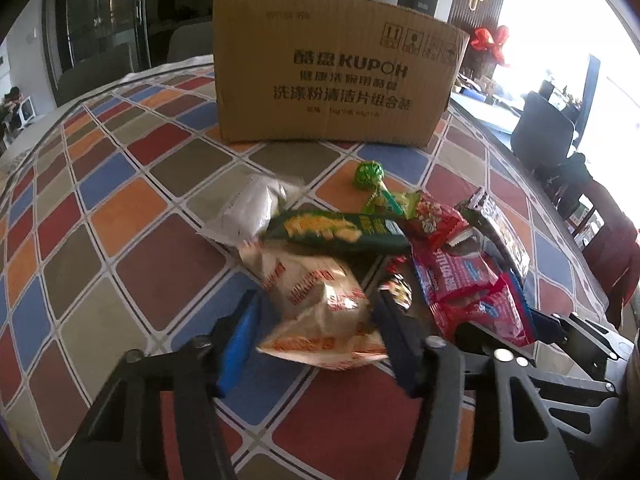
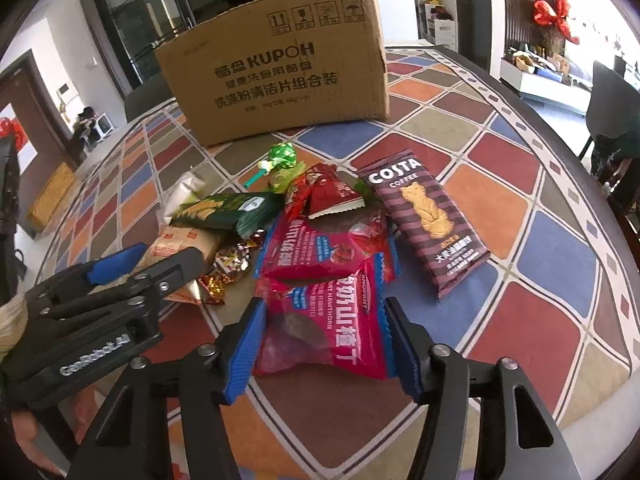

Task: Organize snacks
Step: 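Lower the right tool onto the red hawthorn bag while the left tool reaches the beige cracker bag, then close the left tool on the beige cracker bag and lift it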

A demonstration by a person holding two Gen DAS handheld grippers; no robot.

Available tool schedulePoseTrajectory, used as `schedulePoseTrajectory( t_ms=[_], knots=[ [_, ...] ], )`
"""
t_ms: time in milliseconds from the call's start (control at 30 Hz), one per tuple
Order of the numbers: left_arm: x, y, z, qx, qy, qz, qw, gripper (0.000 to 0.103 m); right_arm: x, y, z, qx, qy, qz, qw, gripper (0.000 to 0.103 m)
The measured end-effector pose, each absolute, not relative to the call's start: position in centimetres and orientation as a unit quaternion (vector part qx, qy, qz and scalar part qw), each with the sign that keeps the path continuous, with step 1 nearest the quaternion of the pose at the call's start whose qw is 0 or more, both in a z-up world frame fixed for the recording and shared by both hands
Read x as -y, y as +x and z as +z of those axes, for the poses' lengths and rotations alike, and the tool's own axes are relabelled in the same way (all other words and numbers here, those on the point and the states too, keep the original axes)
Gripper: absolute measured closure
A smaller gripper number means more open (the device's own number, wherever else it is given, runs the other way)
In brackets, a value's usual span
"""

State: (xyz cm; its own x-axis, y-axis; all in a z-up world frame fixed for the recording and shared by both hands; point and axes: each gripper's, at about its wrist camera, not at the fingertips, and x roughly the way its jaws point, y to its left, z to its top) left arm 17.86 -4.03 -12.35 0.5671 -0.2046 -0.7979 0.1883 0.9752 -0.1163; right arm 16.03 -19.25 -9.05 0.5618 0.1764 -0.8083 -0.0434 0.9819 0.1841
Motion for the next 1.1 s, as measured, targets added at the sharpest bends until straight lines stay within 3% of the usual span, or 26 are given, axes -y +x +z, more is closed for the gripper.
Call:
schedulePoseTrajectory(
  t_ms=[233, 1100],
  knots=[
    [3.8, 17.3, -12.2, -0.446, -0.013, -0.117, 0.887, 0.056, 18.8, 15.8, -8.7, -0.458, 0.065, 0.076, 0.883, 0.056],
    [2.6, 13.7, -6.0, -0.359, -0.008, -0.104, 0.927, 0.058, 17.9, 14.0, -3.5, -0.379, 0.045, 0.103, 0.919, 0.063]
  ],
)
